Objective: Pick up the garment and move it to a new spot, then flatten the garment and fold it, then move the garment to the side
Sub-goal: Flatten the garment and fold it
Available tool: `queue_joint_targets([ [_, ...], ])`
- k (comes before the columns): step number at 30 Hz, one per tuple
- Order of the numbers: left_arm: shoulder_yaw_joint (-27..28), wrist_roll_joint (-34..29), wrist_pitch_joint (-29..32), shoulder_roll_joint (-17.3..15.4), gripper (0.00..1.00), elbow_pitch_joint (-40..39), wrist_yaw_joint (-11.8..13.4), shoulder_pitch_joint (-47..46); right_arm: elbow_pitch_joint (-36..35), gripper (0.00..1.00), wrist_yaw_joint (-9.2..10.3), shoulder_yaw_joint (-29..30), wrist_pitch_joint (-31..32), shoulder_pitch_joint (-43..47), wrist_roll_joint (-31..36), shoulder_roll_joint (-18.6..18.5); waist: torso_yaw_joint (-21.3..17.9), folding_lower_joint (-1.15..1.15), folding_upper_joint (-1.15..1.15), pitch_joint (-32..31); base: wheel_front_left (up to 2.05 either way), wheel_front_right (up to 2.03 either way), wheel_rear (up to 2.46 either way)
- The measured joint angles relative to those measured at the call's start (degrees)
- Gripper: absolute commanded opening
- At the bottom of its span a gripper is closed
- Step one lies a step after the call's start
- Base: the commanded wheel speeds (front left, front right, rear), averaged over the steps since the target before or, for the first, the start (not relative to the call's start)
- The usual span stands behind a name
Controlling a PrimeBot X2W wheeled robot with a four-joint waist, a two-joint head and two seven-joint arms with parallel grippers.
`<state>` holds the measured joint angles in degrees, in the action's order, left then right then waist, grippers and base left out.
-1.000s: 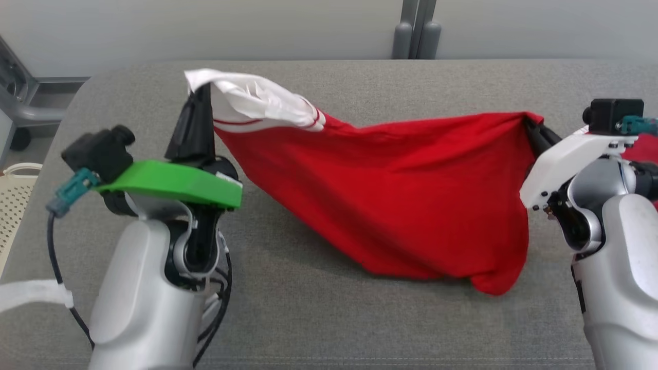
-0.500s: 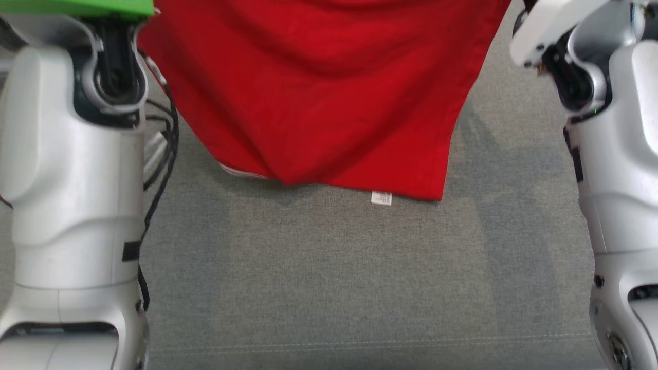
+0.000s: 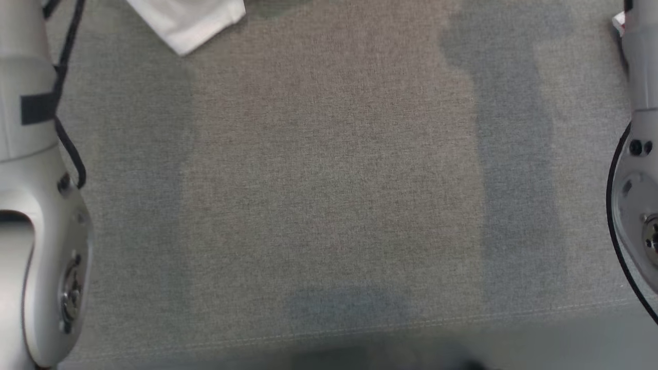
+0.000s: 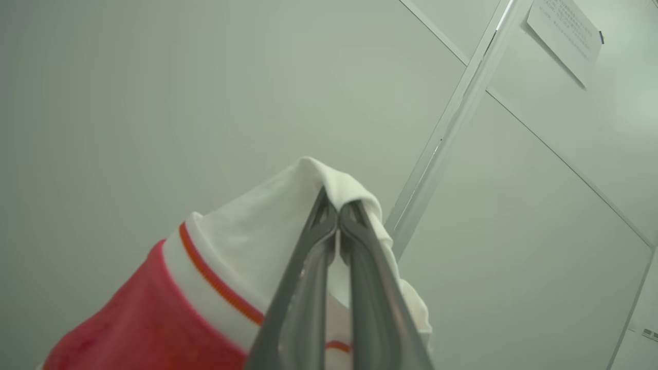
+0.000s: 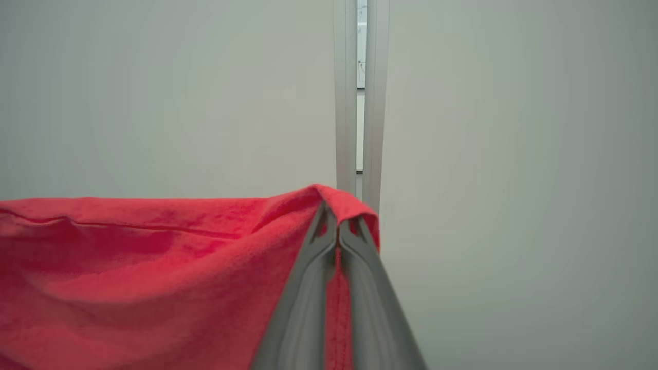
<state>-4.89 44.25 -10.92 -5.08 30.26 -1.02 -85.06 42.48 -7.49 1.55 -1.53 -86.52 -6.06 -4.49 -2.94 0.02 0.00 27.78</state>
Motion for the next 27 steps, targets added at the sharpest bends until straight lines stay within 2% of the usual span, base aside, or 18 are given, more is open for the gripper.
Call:
queue_joint_targets([
  [6, -0.75, -0.26, 1.46, -2.34, 0.0, 1.57, -2.2, -8.71, 3.49, 0.0, 0.0, 6.11, -6.78, -7.59, 4.08, 0.78, -1.56, 0.0, 0.0, 5.01, 0.0, 0.0, 0.0],
  [8, -1.42, -0.83, 1.51, -3.18, 0.0, 1.52, -3.23, -11.48, 4.46, 0.0, 0.0, 6.7, -8.02, -9.85, 4.67, 0.97, -2.06, 0.0, 0.0, 6.34, 0.0, 0.0, 0.0],
  [13, -2.93, -0.38, -0.11, -2.89, 0.0, -1.33, -5.17, -13.34, 5.9, 0.0, -0.01, 6.46, -11.7, -11.07, 5.86, 1.37, -3.28, 0.0, 0.0, 8.71, 0.0, 0.0, 0.0],
  [16, -3.22, 1.55, -0.38, -2.76, 0.0, -3.77, -5.83, -12.9, 6.44, 0.0, 0.0, 3.12, -12.51, -10.94, 7.11, 1.11, -3.37, -0.01, 0.0, 9.6, 0.0, 0.0, 0.0],
  [20, -3.71, 4.01, -1.34, -2.96, 0.0, -7.31, -6.05, -2.96, 7.82, 0.0, -0.01, -2.96, -12.93, -5.74, 6.14, 0.66, -2.88, 0.0, 0.0, 9.41, 0.0, 0.0, 0.0],
  [23, -4.23, 7.72, -1.32, -2.34, 0.0, -11.92, -6.14, 4.98, 7.97, 0.0, -0.01, -8.42, -12.89, -1.92, 2.11, -1.65, -2.45, -0.01, 0.0, 8.2, 0.0, 0.0, 0.0],
  [24, -4.23, 7.72, -1.32, -2.34, 0.0, -11.92, -6.14, 4.98, 7.97, 0.0, -0.01, -8.42, -12.89, -1.92, 2.11, -1.65, -2.45, -0.01, 0.0, 8.2, 0.0, 0.0, 0.0],
  [27, -4.81, 10.37, -0.07, -2.3, 0.0, -16.64, -6.28, 15.46, 6.62, 0.0, -0.01, -16.15, -10.46, 3.59, -3.53, -4.02, -1.8, -0.01, 0.0, 6.37, 0.0, 0.0, 0.0],
])
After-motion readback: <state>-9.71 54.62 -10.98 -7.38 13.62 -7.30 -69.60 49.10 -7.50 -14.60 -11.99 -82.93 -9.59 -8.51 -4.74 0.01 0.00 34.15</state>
